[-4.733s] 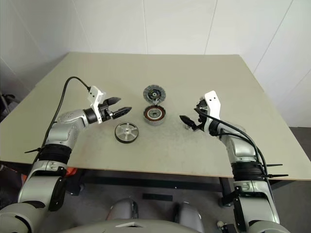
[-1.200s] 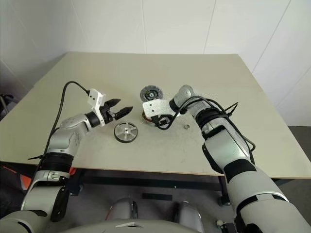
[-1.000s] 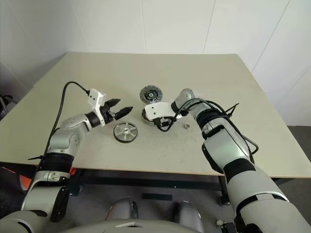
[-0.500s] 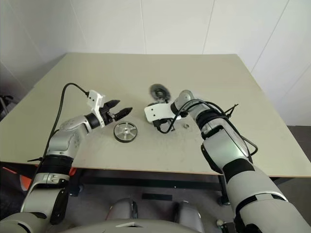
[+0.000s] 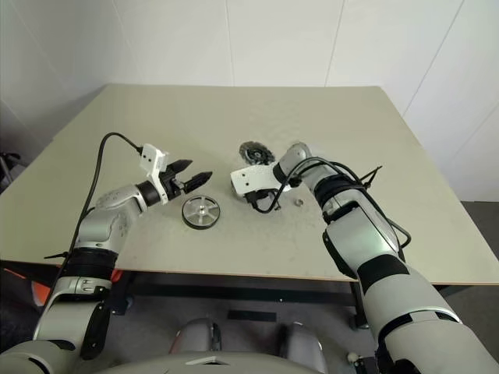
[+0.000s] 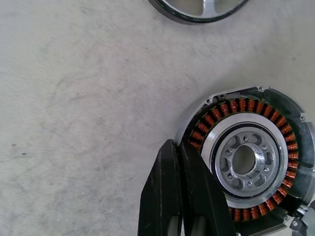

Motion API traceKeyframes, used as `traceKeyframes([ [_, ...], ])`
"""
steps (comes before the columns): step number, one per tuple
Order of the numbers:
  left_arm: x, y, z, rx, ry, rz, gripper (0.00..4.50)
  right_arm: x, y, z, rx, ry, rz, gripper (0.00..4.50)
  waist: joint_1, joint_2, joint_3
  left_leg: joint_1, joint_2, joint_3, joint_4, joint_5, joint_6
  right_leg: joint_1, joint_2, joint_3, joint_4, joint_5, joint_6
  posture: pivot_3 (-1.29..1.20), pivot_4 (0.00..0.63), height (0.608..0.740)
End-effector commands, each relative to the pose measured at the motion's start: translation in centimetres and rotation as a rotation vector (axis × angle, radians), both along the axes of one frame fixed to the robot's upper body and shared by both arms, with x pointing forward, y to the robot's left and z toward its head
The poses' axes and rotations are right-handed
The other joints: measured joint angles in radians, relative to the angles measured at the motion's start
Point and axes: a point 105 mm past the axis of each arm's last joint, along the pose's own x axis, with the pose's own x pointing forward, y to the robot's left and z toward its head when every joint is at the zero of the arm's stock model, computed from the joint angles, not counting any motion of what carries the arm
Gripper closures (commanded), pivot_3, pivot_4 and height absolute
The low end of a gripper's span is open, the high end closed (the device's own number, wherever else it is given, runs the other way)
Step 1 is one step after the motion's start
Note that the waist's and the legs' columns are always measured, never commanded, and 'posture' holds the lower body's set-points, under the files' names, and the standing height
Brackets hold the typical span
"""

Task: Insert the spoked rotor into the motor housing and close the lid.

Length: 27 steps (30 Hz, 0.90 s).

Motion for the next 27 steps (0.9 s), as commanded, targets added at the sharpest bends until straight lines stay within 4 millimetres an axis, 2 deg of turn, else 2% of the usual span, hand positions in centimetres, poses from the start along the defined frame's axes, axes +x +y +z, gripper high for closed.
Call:
traceKeyframes([
  [1, 0.5, 0.2, 1.6, -0.005, -0.059, 0.007, 0.00, -0.7, -0.6, 1.9, -0.022, 0.028, 0.058, 4.48, 0.002, 0.000, 0.000, 0.000, 0.000, 0.000, 0.000, 0.000, 0.000, 0.000, 0.000, 0.000, 0.000, 0.000, 0.000, 0.00, 0.000, 0.740],
  [6, 0.6, 0.2, 1.6, -0.005, -0.061, 0.007, 0.00, -2.2, -2.6, 1.8, -0.074, 0.113, 0.061, 4.48, 0.006, -0.001, 0.000, -0.002, 0.000, 0.000, 0.003, -0.001, 0.002, 0.000, 0.000, 0.000, 0.000, 0.000, 0.000, 0.00, 0.000, 0.740],
  [10, 0.6, 0.1, 1.5, -0.005, -0.059, 0.004, 0.00, -2.8, -3.4, 1.1, -0.078, 0.111, 0.040, 4.48, 0.006, -0.001, 0.000, -0.001, 0.000, 0.000, 0.004, -0.001, 0.002, 0.000, 0.000, 0.000, 0.000, 0.000, 0.000, 0.00, 0.000, 0.740],
  [21, 1.1, -0.3, 1.7, 0.000, -0.062, -0.013, 0.00, -3.4, -1.3, 1.1, -0.019, 0.084, 0.058, 4.48, 0.003, -0.001, 0.000, -0.001, 0.000, 0.000, 0.003, -0.001, 0.001, 0.001, 0.000, 0.000, 0.000, 0.000, 0.000, 0.00, 0.000, 0.740],
  [27, 1.1, -0.1, 1.8, 0.003, -0.062, -0.009, 0.00, -3.6, -1.6, 1.0, -0.049, 0.063, 0.105, 4.48, 0.001, -0.001, 0.000, -0.001, 0.000, 0.000, 0.003, -0.001, 0.001, 0.001, 0.000, 0.000, 0.000, 0.000, 0.000, 0.00, 0.000, 0.740],
])
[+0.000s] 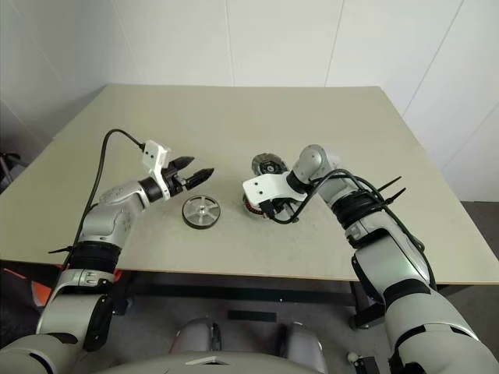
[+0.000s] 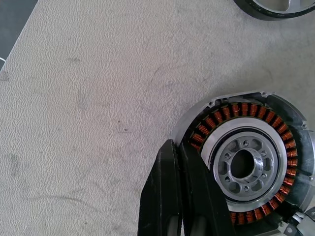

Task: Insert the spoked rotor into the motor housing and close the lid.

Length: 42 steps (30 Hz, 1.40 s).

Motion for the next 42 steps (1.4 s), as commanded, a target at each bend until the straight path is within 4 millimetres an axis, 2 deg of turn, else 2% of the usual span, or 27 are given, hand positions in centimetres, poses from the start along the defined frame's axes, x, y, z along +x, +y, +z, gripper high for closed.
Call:
traceKeyframes([
  [1, 0.3, 0.2, 1.4, 0.009, -0.052, 0.000, 0.00, -0.5, 0.9, 1.1, 0.007, -0.032, 0.104, 4.48, 0.001, 0.000, 0.000, 0.000, 0.000, 0.000, 0.000, 0.000, 0.000, 0.000, 0.000, 0.000, 0.000, 0.000, 0.000, 0.00, 0.000, 0.740],
  [7, 0.2, 0.1, 1.3, 0.008, -0.050, 0.001, 0.00, -1.1, 0.2, 0.4, -0.070, -0.087, 0.231, 4.48, 0.003, 0.000, 0.000, 0.000, 0.000, 0.000, 0.000, 0.000, 0.000, 0.000, 0.000, 0.000, 0.000, 0.000, 0.000, 0.00, 0.000, 0.740],
  [15, 0.2, 0.2, 1.3, 0.008, -0.049, 0.004, 0.00, -0.4, -0.9, 0.2, -0.113, -0.115, 0.232, 4.48, 0.003, 0.000, 0.000, 0.000, 0.000, 0.000, 0.000, 0.000, 0.001, 0.000, 0.000, 0.000, -0.001, 0.000, 0.000, 0.00, 0.000, 0.740],
  [25, 0.2, 0.0, 1.2, 0.009, -0.050, -0.004, 0.00, 0.2, -0.2, 0.7, -0.082, -0.144, 0.223, 4.48, 0.003, 0.000, 0.000, 0.001, 0.000, 0.000, 0.000, 0.000, 0.000, 0.002, 0.000, 0.000, 0.000, 0.000, 0.000, 0.00, 0.000, 0.740],
  [28, 0.1, -0.1, 1.1, 0.010, -0.048, -0.008, 0.00, 0.5, 0.0, 0.8, -0.074, -0.164, 0.206, 3.87, 0.003, 0.000, 0.000, 0.001, 0.000, 0.000, 0.000, 0.000, 0.000, 0.002, 0.000, 0.000, 0.000, 0.000, 0.000, 0.00, 0.000, 0.740],
  [30, 0.1, -0.2, 1.0, 0.010, -0.046, -0.012, 0.00, 0.3, 0.2, 0.9, -0.057, -0.131, 0.185, 3.31, 0.001, 0.000, 0.000, 0.001, 0.000, 0.000, 0.000, 0.000, 0.000, 0.003, 0.000, 0.000, 0.000, 0.000, 0.000, 0.00, 0.000, 0.740],
  [39, -0.1, -0.5, 1.1, 0.015, -0.047, -0.037, 0.00, -0.7, 0.1, 2.3, -0.004, -0.125, 0.180, 3.31, 0.003, 0.000, 0.000, 0.002, 0.000, 0.000, 0.000, 0.000, 0.000, 0.002, 0.000, 0.000, 0.000, 0.000, 0.000, 0.00, 0.000, 0.740],
  [42, 0.0, -0.4, 1.4, 0.014, -0.051, -0.040, 0.00, -0.5, -0.1, 4.5, 0.110, -0.145, 0.097, 3.31, 0.007, 0.000, 0.000, 0.001, 0.000, -0.001, 0.000, 0.000, 0.001, 0.002, 0.000, 0.000, -0.001, 0.000, 0.000, 0.00, 0.000, 0.740],
])
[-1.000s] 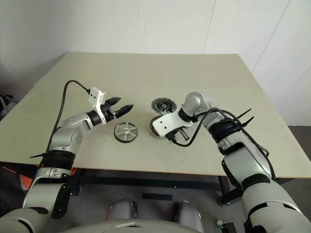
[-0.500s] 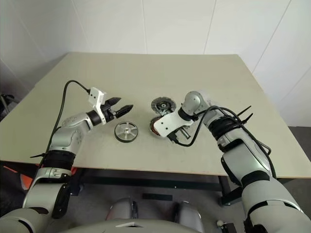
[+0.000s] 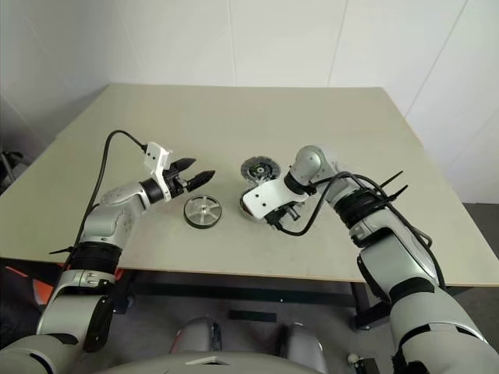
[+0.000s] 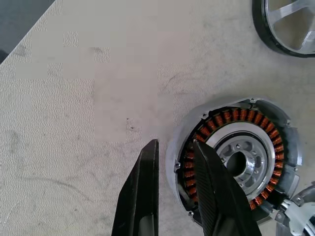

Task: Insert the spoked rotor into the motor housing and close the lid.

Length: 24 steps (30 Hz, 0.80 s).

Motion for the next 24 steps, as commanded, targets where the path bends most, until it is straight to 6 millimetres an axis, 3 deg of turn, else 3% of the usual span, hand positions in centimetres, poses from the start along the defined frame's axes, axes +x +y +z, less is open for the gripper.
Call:
traceKeyframes([
  [1, 0.2, -0.1, 1.8, 0.003, -0.060, -0.019, 0.00, 0.7, -0.1, 4.5, 0.172, -0.053, -0.087, 3.31, 0.000, 0.000, 0.000, 0.000, 0.000, 0.000, 0.000, 0.000, 0.000, 0.000, 0.000, 0.000, 0.000, 0.000, 0.000, 0.00, 0.000, 0.740],
  [5, 0.0, 0.2, 2.0, 0.007, -0.061, -0.034, 0.00, 2.2, -1.9, 8.7, 0.415, -0.118, -0.306, 3.31, 0.001, 0.000, 0.000, 0.000, 0.000, 0.000, 0.000, 0.000, 0.000, 0.000, 0.000, 0.000, 0.000, 0.000, 0.000, 0.00, 0.000, 0.740],
  [8, 0.0, 0.1, 2.5, 0.006, -0.069, -0.062, 0.00, 2.3, -4.6, 9.2, 0.549, -0.179, -0.466, 3.31, 0.010, -0.001, 0.000, 0.001, 0.000, 0.000, 0.000, 0.000, -0.001, 0.001, 0.000, 0.000, 0.000, 0.000, 0.001, 0.00, 0.000, 0.740],
  [12, 0.4, -0.2, 3.3, 0.002, -0.075, -0.086, 0.00, 3.2, -8.8, 7.7, 0.782, -0.284, -0.781, 3.31, 0.023, -0.002, -0.001, 0.003, -0.001, 0.000, -0.001, 0.000, 0.000, 0.003, 0.000, 0.000, -0.004, -0.002, 0.005, 0.00, 0.000, 0.740],
  [16, 0.9, -0.9, 3.7, 0.015, -0.072, -0.128, 0.00, 2.9, -12.0, 4.7, 0.962, -0.269, -1.127, 3.31, 0.026, 0.000, -0.001, 0.004, -0.001, 0.000, -0.002, 0.001, -0.002, 0.003, 0.000, 0.000, -0.004, -0.003, 0.007, 0.00, 0.000, 0.740],
  [19, 1.2, -1.6, 4.2, 0.022, -0.073, -0.161, 0.00, 2.3, -12.3, 3.3, 1.045, -0.210, -1.262, 3.31, 0.022, 0.000, -0.001, 0.005, -0.001, 0.000, -0.004, 0.001, -0.002, 0.003, 0.000, 0.000, -0.004, -0.003, 0.008, 0.00, 0.000, 0.740],
  [24, 1.8, -2.5, 4.9, 0.031, -0.079, -0.198, 0.00, 1.4, -10.5, 1.7, 1.103, -0.127, -1.336, 3.31, 0.023, 0.000, -0.001, 0.009, -0.001, 0.000, -0.009, 0.003, -0.006, 0.004, 0.001, 0.000, -0.006, -0.004, 0.008, 0.00, 0.000, 0.740],
])
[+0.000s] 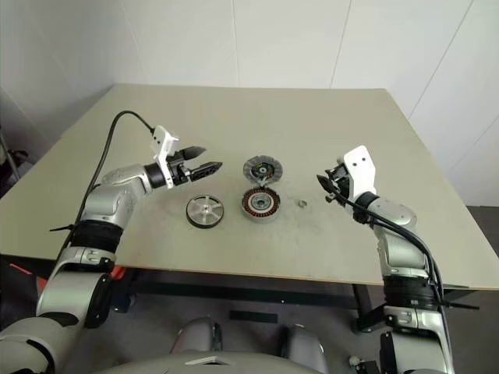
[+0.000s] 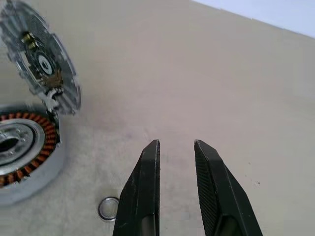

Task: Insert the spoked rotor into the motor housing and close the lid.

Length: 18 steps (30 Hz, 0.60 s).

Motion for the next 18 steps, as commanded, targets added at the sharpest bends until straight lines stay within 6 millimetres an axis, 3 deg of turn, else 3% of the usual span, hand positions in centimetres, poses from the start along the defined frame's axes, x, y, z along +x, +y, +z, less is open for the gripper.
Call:
traceKeyframes([
  [1, 0.6, -0.5, 1.7, 0.011, -0.055, -0.025, 0.00, -0.6, 1.6, 0.4, 0.007, -0.026, 0.023, 3.31, 0.003, 0.000, 0.000, 0.000, 0.000, 0.000, -0.001, 0.000, 0.000, 0.000, 0.000, 0.000, -0.001, 0.000, 0.000, 0.00, 0.000, 0.740],
  [4, 0.7, -1.0, 1.8, 0.013, -0.055, -0.040, 0.00, -1.0, 2.7, -1.0, -0.041, 0.010, 0.058, 3.31, 0.004, 0.000, 0.000, 0.004, -0.001, 0.000, -0.003, 0.000, 0.000, 0.006, 0.000, 0.000, -0.005, 0.000, 0.000, 0.00, 0.000, 0.740],
  [11, 0.5, -1.2, 1.7, 0.014, -0.052, -0.057, 0.00, -0.2, 0.6, -3.4, -0.213, 0.011, -0.020, 3.31, 0.003, 0.000, 0.000, 0.004, -0.002, 0.000, -0.005, 0.000, -0.001, 0.006, 0.000, 0.000, -0.006, 0.000, 0.001, 0.00, 0.000, 0.740],
  [18, 0.1, -1.1, 1.3, 0.011, -0.040, -0.059, 0.00, -0.5, 0.3, -4.3, -0.241, 0.034, 0.017, 3.31, 0.002, 0.000, 0.000, 0.005, -0.002, 0.001, -0.006, -0.001, 0.001, 0.006, 0.000, 0.000, -0.006, 0.000, 0.001, 0.00, 0.000, 0.740],
])
